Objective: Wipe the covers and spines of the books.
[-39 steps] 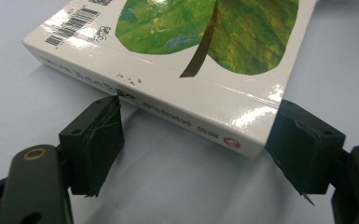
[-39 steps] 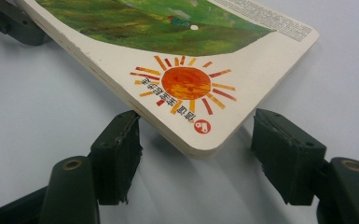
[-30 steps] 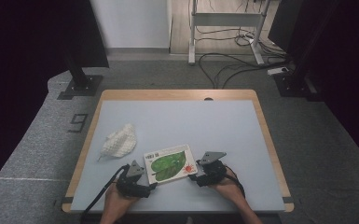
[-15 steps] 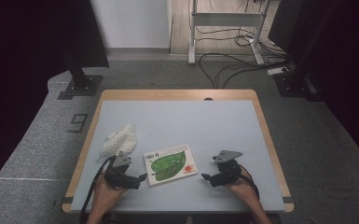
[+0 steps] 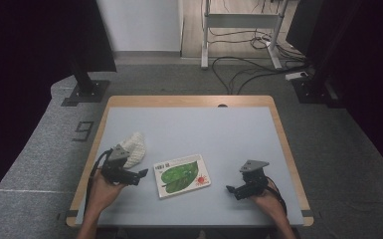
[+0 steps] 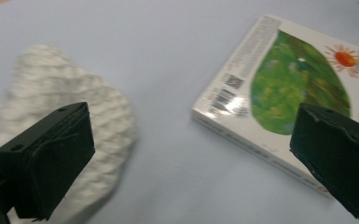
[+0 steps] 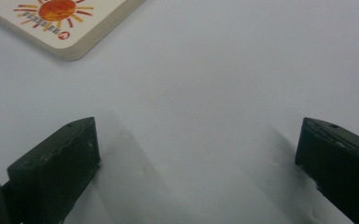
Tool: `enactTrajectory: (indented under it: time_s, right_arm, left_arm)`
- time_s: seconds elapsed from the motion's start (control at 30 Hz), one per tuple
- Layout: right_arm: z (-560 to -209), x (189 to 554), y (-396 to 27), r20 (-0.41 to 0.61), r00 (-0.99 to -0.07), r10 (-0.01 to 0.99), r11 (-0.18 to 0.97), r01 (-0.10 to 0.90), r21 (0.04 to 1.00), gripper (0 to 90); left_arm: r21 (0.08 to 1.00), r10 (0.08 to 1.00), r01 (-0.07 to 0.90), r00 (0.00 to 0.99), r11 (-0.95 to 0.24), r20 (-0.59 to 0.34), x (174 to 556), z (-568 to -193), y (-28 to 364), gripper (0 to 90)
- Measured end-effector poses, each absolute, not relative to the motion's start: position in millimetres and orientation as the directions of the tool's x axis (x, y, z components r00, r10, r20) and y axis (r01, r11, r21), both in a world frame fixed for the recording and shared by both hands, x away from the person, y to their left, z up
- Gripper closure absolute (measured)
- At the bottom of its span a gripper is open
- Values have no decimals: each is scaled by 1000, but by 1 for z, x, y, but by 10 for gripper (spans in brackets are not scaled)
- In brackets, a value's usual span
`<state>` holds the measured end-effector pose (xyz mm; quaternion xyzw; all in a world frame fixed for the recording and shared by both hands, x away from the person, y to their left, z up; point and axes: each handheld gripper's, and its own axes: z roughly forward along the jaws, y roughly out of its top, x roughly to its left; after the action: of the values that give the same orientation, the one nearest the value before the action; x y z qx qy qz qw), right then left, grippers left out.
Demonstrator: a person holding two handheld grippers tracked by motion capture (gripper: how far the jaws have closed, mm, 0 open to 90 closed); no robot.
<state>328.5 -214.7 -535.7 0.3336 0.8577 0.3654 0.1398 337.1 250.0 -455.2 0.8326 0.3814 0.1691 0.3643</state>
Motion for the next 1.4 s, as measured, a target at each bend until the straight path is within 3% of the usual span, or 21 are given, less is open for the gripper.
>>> enactTrajectory:
  time_s: [0.33, 0.47, 0.63, 0.9, 1.07, 1.2, 1.27, 1.4]
  right_arm:
    - [-536, 328, -214, 3, -737, 676, 510, 471, 720, 0]
    - [-537, 328, -215, 4, -737, 675, 509, 470, 721, 0]
    - [-537, 328, -215, 4, -738, 675, 509, 470, 721, 0]
    - [-537, 328, -215, 3, -737, 676, 509, 469, 722, 0]
    - [-537, 328, -215, 1, -737, 676, 509, 469, 722, 0]
    - [-537, 328, -215, 1, -736, 677, 509, 468, 723, 0]
    - [-537, 328, -215, 1, -736, 677, 509, 468, 723, 0]
    - [-537, 328, -215, 0, -736, 677, 509, 468, 723, 0]
  left_arm:
    - [693, 789, 575, 614, -436, -12, 379, -433, 265, 0]
    - [686, 805, 577, 593, -443, 21, 396, -430, 270, 18]
    - [670, 823, 630, 566, -392, -50, 417, -444, 281, 64]
    - [642, 839, 656, 543, -396, -37, 430, -464, 284, 71]
    - [614, 849, 680, 527, -400, -30, 435, -480, 285, 259]
    - [604, 852, 704, 518, -374, -75, 436, -493, 289, 328]
    - [615, 852, 708, 512, -347, -109, 435, -498, 293, 409]
    - [622, 845, 699, 524, -354, -108, 432, -502, 292, 509]
